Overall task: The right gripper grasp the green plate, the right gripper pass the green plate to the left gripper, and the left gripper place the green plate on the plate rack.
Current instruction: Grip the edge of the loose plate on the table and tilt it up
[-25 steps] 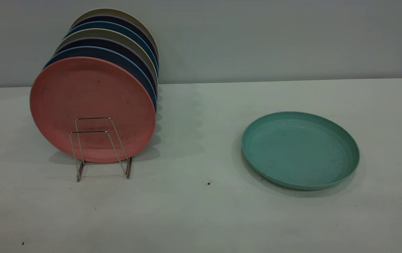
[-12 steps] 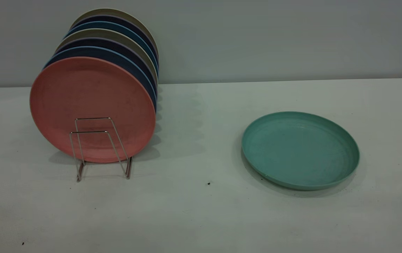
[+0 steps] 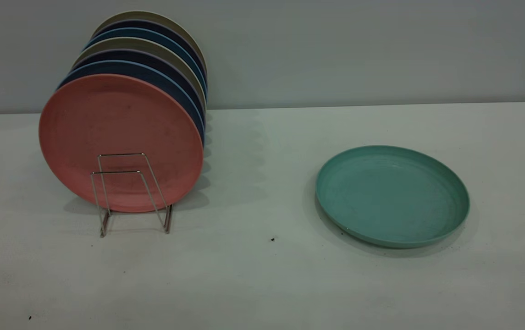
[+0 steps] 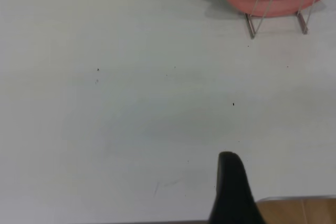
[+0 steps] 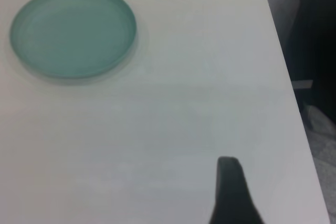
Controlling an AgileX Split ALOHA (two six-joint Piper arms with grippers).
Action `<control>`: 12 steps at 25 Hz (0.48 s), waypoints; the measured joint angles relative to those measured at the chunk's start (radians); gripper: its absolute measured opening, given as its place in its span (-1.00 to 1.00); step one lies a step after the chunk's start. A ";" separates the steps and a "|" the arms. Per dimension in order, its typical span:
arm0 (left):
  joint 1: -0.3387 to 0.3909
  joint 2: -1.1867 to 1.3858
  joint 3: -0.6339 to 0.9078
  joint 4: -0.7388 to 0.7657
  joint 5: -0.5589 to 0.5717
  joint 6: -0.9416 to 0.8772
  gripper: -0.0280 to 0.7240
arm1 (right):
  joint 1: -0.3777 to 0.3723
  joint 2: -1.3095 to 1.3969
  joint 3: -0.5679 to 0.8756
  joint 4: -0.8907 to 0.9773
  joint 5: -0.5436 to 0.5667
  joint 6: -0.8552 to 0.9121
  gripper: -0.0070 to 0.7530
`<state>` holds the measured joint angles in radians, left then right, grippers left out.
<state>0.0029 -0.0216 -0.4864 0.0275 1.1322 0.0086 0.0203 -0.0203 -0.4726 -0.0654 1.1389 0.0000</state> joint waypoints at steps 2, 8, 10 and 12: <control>0.000 0.008 -0.003 0.003 -0.004 -0.018 0.46 | 0.000 0.015 -0.005 0.011 -0.001 0.000 0.31; 0.000 0.254 -0.096 0.007 -0.096 -0.058 0.52 | 0.000 0.274 -0.070 0.106 -0.141 -0.082 0.33; 0.000 0.392 -0.146 0.007 -0.131 -0.037 0.57 | 0.000 0.392 -0.104 0.136 -0.187 -0.103 0.38; 0.000 0.521 -0.209 0.005 -0.172 -0.009 0.61 | 0.000 0.520 -0.146 0.179 -0.222 -0.138 0.42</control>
<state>0.0029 0.4992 -0.6954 0.0324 0.9602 0.0000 0.0203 0.5000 -0.6189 0.1141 0.9171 -0.1377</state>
